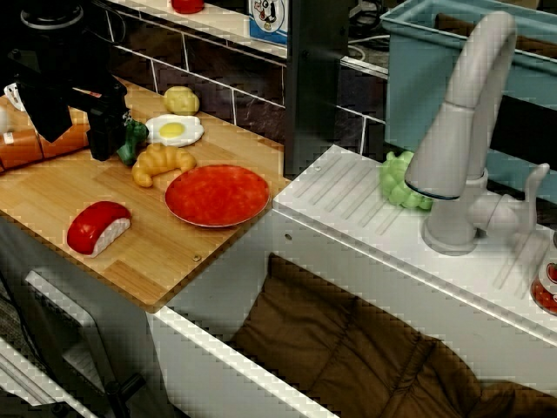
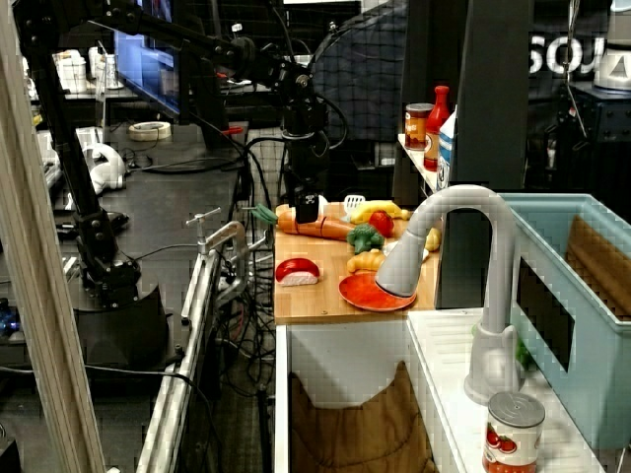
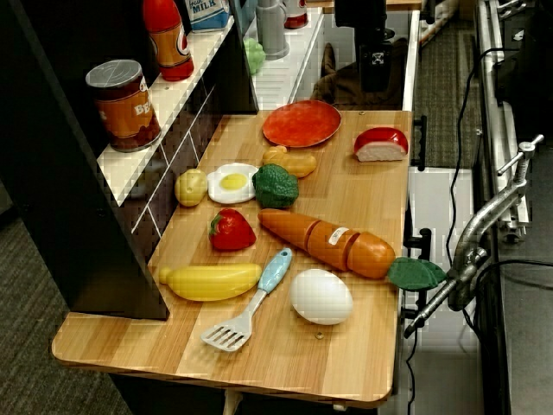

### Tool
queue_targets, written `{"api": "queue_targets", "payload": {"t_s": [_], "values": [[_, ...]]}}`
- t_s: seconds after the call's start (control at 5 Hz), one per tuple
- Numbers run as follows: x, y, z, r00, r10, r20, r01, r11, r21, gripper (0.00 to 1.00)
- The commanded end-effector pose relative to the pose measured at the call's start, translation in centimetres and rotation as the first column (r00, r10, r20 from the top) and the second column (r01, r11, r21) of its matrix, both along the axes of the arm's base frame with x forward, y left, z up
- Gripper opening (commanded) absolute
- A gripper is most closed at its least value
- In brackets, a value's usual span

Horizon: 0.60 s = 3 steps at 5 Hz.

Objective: Put sushi on plate

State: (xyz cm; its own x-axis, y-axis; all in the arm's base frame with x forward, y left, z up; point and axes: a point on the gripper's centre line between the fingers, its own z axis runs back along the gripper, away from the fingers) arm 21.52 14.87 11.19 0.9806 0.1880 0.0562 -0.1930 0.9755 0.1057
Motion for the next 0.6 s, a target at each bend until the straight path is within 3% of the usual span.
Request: {"api": "queue_targets", "payload": {"t_s": [0.0, 0.4], "values": [[0.0, 0.0, 0.0, 1.000, 0.000, 0.000, 0.000, 1.000, 0.000, 1.00], [0.3, 0.4, -1.4, 0.999, 0.038, 0.000, -0.038, 0.999, 0.012, 1.00]]}}
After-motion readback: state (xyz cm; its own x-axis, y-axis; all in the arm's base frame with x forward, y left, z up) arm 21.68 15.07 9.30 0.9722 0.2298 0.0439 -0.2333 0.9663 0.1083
